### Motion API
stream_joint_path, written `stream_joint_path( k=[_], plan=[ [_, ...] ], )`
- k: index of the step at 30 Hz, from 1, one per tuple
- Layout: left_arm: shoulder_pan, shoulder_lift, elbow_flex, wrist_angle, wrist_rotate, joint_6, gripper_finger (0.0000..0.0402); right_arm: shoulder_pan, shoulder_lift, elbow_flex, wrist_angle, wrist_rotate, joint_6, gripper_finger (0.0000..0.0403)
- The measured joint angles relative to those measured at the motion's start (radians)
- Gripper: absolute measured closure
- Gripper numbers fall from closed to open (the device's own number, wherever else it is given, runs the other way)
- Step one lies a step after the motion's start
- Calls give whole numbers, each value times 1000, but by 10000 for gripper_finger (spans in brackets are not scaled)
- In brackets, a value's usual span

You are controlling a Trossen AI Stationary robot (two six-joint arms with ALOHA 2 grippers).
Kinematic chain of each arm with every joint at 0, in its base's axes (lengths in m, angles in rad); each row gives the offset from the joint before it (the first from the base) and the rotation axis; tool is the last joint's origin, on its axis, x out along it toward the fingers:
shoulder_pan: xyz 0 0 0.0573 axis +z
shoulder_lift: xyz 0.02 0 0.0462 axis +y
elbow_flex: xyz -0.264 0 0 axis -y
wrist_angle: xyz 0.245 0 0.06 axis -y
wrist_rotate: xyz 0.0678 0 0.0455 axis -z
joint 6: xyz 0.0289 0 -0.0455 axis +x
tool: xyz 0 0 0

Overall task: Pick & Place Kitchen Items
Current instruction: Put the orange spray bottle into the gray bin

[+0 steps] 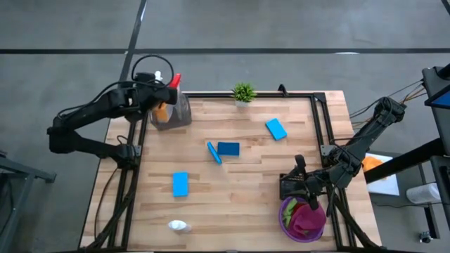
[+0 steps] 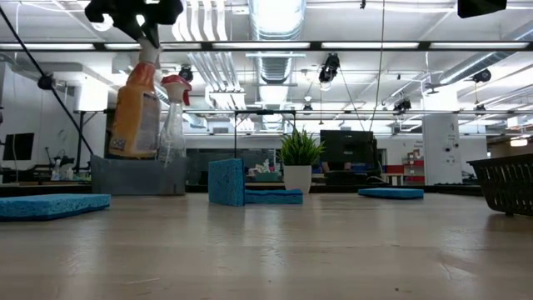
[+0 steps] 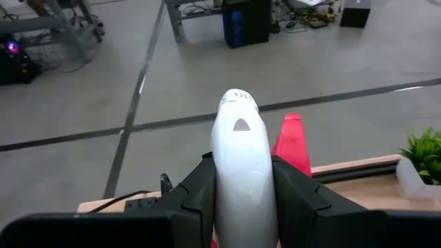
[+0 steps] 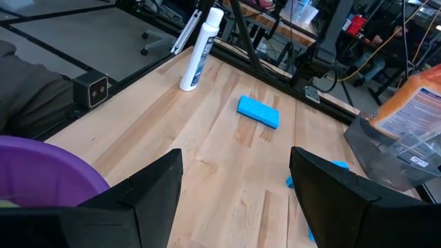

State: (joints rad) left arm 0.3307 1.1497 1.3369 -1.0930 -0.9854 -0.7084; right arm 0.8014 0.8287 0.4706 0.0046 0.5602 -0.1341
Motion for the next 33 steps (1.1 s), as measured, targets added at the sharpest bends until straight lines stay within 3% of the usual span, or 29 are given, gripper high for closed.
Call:
stream_joint_path(
  k=[21,33],
  plan=[
    [144,130,-5,135,58,-5,301,0,0,-2,-15,-1,8,138],
    [193,130,-125,296,45,6,301,0,0,-2,-25,-1,19,138]
  ],
)
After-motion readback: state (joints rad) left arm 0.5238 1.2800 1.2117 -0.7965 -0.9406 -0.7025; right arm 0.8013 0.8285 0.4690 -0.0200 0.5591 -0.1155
